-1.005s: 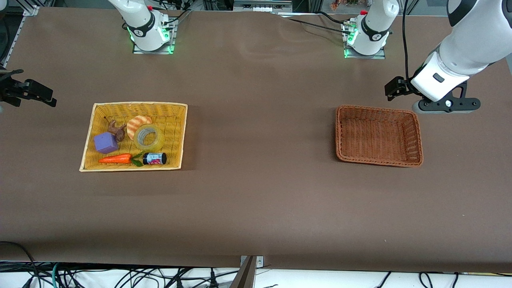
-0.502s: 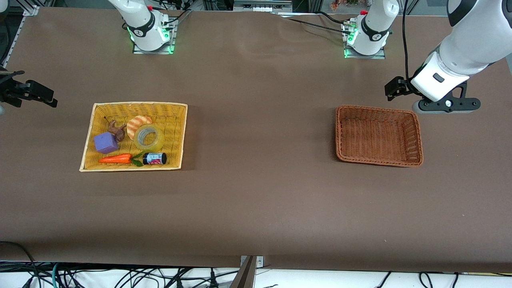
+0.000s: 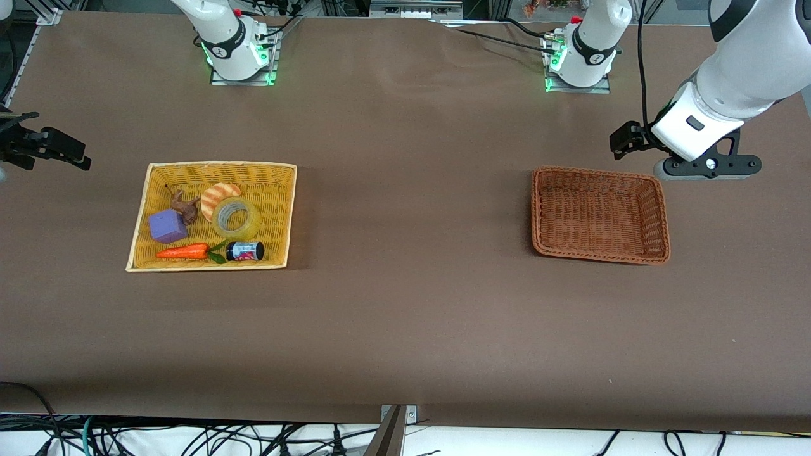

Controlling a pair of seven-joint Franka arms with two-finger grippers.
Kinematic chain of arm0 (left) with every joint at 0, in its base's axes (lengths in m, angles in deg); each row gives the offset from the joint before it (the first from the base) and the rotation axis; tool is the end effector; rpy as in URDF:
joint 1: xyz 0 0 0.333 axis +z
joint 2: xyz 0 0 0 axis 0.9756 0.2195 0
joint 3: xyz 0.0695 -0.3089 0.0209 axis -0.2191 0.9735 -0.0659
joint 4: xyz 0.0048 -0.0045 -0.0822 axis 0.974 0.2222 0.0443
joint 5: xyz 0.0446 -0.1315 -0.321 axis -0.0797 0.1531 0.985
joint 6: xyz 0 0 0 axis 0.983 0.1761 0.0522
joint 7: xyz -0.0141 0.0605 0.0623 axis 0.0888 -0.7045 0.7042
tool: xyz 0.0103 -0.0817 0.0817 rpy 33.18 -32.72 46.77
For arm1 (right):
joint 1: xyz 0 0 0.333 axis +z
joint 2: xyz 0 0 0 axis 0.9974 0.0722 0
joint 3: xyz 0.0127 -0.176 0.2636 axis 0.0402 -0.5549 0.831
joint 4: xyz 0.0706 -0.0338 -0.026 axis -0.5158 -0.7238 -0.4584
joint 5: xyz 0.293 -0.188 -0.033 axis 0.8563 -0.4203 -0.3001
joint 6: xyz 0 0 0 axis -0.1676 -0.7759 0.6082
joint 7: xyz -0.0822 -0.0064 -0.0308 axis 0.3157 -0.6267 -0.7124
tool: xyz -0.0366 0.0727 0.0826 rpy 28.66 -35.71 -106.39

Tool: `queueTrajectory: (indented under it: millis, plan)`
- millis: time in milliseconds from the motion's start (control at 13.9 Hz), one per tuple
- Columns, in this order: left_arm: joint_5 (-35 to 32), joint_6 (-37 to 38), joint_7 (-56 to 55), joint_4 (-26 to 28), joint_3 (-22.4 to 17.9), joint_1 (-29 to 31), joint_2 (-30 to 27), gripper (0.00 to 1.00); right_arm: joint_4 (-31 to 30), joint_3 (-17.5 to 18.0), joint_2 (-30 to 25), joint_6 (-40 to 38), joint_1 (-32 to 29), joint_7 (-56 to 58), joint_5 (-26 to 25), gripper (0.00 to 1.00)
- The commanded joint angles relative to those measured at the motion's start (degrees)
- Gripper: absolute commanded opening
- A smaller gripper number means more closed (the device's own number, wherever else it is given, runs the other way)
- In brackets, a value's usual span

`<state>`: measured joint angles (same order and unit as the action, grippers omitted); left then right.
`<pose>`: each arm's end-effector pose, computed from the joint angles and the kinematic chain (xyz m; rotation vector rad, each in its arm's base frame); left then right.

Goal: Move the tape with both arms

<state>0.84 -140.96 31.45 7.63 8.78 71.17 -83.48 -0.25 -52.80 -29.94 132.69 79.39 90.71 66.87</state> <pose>0.5025 -0.1048 0.5742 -3.0759 -0.0207 0.2057 0.5298 -0.0390 0.5892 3.1212 0.0209 -0.0566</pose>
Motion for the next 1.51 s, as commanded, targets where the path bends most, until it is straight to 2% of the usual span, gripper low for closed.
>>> queueTrajectory:
  millis: [0, 1148, 1435]
  plan:
    - [1.19, -0.09, 0.88, 1.10, -0.26, -0.10, -1.34, 1.00, 1.40, 0.40, 0.53, -0.10, -0.39, 0.06, -0.47, 1.00]
    - [1.19, 0.18, 0.88, 1.10, -0.26, -0.10, -1.34, 1.00, 1.49, 0.40, 0.62, -0.28, -0.30, 0.33, -0.56, 1.00]
    - [1.19, 0.18, 0.88, 1.10, -0.26, -0.10, -1.34, 1.00, 1.14, 0.49, 5.08, -0.89, -0.04, 0.33, -0.12, 1.00]
